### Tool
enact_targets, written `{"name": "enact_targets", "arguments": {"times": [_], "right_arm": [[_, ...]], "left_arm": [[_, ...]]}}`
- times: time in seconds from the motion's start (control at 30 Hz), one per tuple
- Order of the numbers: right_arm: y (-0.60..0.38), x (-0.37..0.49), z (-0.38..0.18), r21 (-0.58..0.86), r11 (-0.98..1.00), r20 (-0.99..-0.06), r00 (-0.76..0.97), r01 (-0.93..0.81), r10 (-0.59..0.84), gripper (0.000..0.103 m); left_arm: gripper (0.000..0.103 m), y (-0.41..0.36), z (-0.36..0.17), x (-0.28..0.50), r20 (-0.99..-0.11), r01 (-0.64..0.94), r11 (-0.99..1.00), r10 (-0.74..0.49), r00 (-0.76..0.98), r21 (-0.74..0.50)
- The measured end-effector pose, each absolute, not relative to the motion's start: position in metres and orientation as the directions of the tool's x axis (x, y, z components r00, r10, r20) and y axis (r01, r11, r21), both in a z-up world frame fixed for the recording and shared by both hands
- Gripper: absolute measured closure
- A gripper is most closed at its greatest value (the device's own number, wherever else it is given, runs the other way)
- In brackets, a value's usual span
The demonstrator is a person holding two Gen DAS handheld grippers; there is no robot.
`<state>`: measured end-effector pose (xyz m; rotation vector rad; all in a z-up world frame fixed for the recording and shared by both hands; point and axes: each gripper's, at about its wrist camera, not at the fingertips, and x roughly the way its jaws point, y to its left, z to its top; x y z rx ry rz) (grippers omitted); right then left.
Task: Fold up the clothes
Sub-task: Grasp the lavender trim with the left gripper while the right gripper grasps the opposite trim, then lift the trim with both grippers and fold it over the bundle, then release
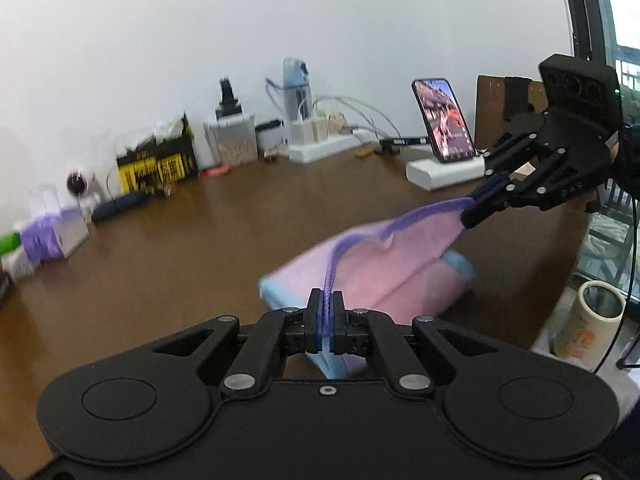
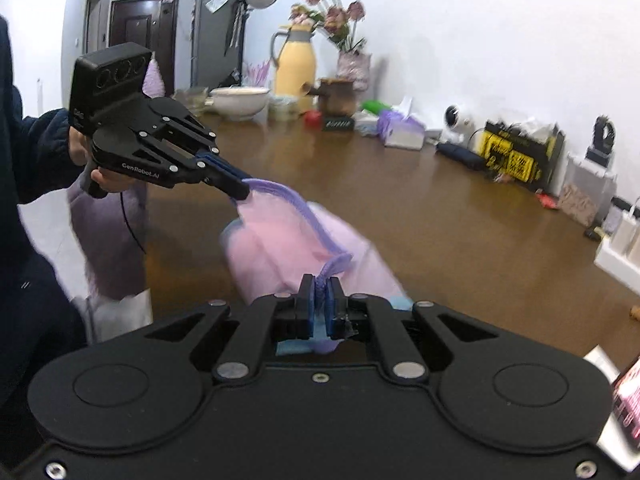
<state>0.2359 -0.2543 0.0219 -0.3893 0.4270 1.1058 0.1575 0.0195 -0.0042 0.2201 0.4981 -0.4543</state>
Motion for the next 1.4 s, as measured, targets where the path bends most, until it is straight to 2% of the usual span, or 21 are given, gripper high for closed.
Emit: {"name": "enact_targets", "arguments": {"times": [0.13, 0.3, 0.37, 0.4, 0.57, 0.6, 0.63, 0.67, 0.7, 0.83, 0.97, 1.0, 1.1, 1.2, 1.27, 1.33, 1.4], "right_arm": [[-0.248, 0.223, 0.019, -0.095, 0.385, -0.529, 0.375, -0.918, 0.762, 0.095], [-0.234, 0.198, 0.022, -0.204, 0.378, -0.487, 0.428, -0.903, 0.761, 0.095], [-0.230, 0.192, 0.020, -0.200, 0.360, -0.505, 0.411, -0.911, 0.759, 0.090], [-0.228, 0.189, 0.016, -0.209, 0.347, -0.531, 0.404, -0.914, 0.745, 0.082], [-0.226, 0.184, 0.003, -0.234, 0.355, -0.588, 0.422, -0.905, 0.690, 0.078], [-0.227, 0.184, 0.002, -0.232, 0.366, -0.598, 0.429, -0.901, 0.677, 0.064], [-0.226, 0.184, 0.001, -0.235, 0.370, -0.606, 0.433, -0.899, 0.668, 0.040], [-0.226, 0.183, 0.001, -0.248, 0.378, -0.618, 0.446, -0.892, 0.647, 0.030], [-0.227, 0.180, 0.002, -0.264, 0.375, -0.617, 0.454, -0.889, 0.643, 0.024], [-0.237, 0.169, 0.017, -0.285, 0.365, -0.582, 0.463, -0.886, 0.669, 0.024], [-0.237, 0.172, 0.032, -0.245, 0.389, -0.498, 0.459, -0.888, 0.736, 0.024], [-0.229, 0.174, 0.030, -0.253, 0.389, -0.493, 0.464, -0.886, 0.736, 0.024], [-0.207, 0.177, 0.021, -0.279, 0.372, -0.496, 0.465, -0.885, 0.734, 0.026], [-0.199, 0.178, 0.004, -0.312, 0.345, -0.551, 0.465, -0.885, 0.693, 0.047], [-0.204, 0.177, 0.001, -0.319, 0.379, -0.559, 0.495, -0.869, 0.665, 0.052], [-0.214, 0.175, 0.002, -0.279, 0.455, -0.547, 0.529, -0.846, 0.648, 0.052], [-0.229, 0.178, 0.008, -0.098, 0.604, -0.546, 0.549, -0.791, 0.632, 0.052]], "left_arm": [[0.100, 0.025, -0.014, 0.160, -0.527, 0.445, 0.891, -0.338, 0.780, 0.088], [0.100, 0.040, -0.009, 0.169, -0.530, 0.400, 0.916, -0.319, 0.785, 0.041], [0.100, 0.041, -0.010, 0.169, -0.550, 0.418, 0.908, -0.331, 0.767, 0.036], [0.100, 0.040, -0.011, 0.167, -0.553, 0.437, 0.899, -0.346, 0.758, 0.038], [0.099, 0.031, -0.021, 0.155, -0.576, 0.501, 0.859, -0.357, 0.736, 0.108], [0.099, 0.032, -0.023, 0.154, -0.577, 0.499, 0.858, -0.348, 0.738, 0.120], [0.099, 0.036, -0.021, 0.151, -0.573, 0.499, 0.858, -0.348, 0.742, 0.125], [0.098, 0.039, -0.020, 0.149, -0.568, 0.499, 0.857, -0.348, 0.746, 0.129], [0.098, 0.043, -0.019, 0.146, -0.562, 0.499, 0.856, -0.350, 0.749, 0.131], [0.095, 0.071, 0.003, 0.141, -0.512, 0.538, 0.841, -0.439, 0.738, 0.055], [0.095, 0.081, 0.019, 0.154, -0.456, 0.645, 0.762, -0.593, 0.664, -0.051], [0.095, 0.074, 0.018, 0.156, -0.457, 0.669, 0.742, -0.607, 0.649, -0.036], [0.095, 0.048, 0.008, 0.160, -0.500, 0.708, 0.705, -0.599, 0.625, 0.042], [0.095, 0.034, -0.007, 0.159, -0.538, 0.720, 0.680, -0.558, 0.632, 0.141], [0.094, 0.038, -0.010, 0.159, -0.540, 0.696, 0.697, -0.525, 0.658, 0.170], [0.094, 0.048, -0.011, 0.163, -0.540, 0.653, 0.735, -0.481, 0.691, 0.181], [0.094, 0.059, -0.010, 0.168, -0.539, 0.614, 0.774, -0.455, 0.709, 0.155]]}}
